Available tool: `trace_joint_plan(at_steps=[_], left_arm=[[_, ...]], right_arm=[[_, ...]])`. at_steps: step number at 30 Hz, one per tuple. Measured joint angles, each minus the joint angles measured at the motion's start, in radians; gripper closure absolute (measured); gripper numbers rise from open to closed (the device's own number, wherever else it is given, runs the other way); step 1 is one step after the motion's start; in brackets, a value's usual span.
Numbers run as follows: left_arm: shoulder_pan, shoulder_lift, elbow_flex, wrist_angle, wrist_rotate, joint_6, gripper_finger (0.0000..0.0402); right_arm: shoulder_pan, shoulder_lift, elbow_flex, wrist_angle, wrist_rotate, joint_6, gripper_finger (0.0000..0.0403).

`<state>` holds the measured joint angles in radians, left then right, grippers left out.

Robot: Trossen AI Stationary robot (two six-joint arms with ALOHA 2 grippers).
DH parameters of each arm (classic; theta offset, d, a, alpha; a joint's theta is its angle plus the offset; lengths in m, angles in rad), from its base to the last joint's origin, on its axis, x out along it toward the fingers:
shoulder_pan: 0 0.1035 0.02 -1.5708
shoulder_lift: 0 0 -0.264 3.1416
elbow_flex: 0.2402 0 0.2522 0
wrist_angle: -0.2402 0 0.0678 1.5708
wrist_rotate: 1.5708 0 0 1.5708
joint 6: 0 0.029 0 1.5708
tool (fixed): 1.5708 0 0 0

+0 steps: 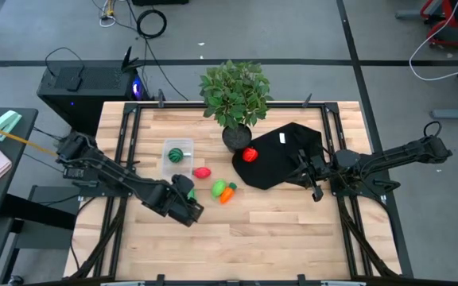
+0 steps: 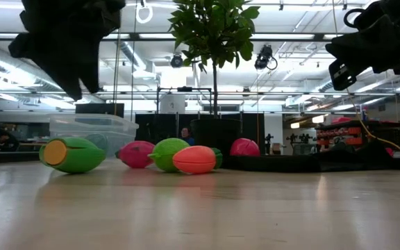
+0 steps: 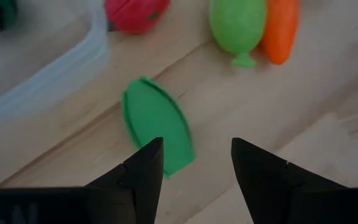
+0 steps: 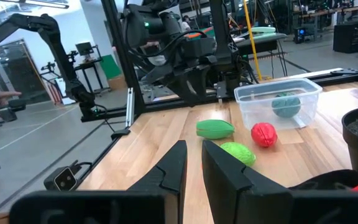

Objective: Pick and placing Produce into tupperware
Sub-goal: Put the corn into the bin

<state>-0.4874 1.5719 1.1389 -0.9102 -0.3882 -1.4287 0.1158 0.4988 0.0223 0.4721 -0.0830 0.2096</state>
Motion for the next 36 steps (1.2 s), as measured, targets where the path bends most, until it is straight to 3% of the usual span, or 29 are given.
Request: trace_joint_plan(at_steps=[9, 12, 17, 21, 26, 36], left_arm=[[0.02, 0.047, 0.0, -0.004, -0.031, -0.085, 0.0244], [0.019, 0.081, -0.002, 0.007, -0.006, 0.0, 0.0261], [0.02, 0.12, -0.001, 0.023, 0.082, -0.002, 0.0293], [0.019, 0.13, -0.001, 0.016, 0.062, -0.039, 0.0301], [0.019, 0.13, -0.001, 0.013, 0.049, -0.063, 0.0261], [0.02, 0.13, -0.001, -0.001, 0.041, -0.162, 0.0098]], right_arm=[[0.0, 0.0, 0.0, 0.001, 0.0, 0.0, 0.0345], [0.0, 0.003, 0.0, 0.007, 0.0, 0.001, 0.0345], [0.0, 0.007, 0.0, 0.007, 0.0, 0.004, 0.0345], [0.0, 0.008, 0.0, 0.007, 0.0, 0.003, 0.0345], [0.0, 0.008, 0.0, 0.007, -0.008, 0.005, 0.0345], [0.0, 0.008, 0.0, 0.005, -0.022, 0.005, 0.0345]])
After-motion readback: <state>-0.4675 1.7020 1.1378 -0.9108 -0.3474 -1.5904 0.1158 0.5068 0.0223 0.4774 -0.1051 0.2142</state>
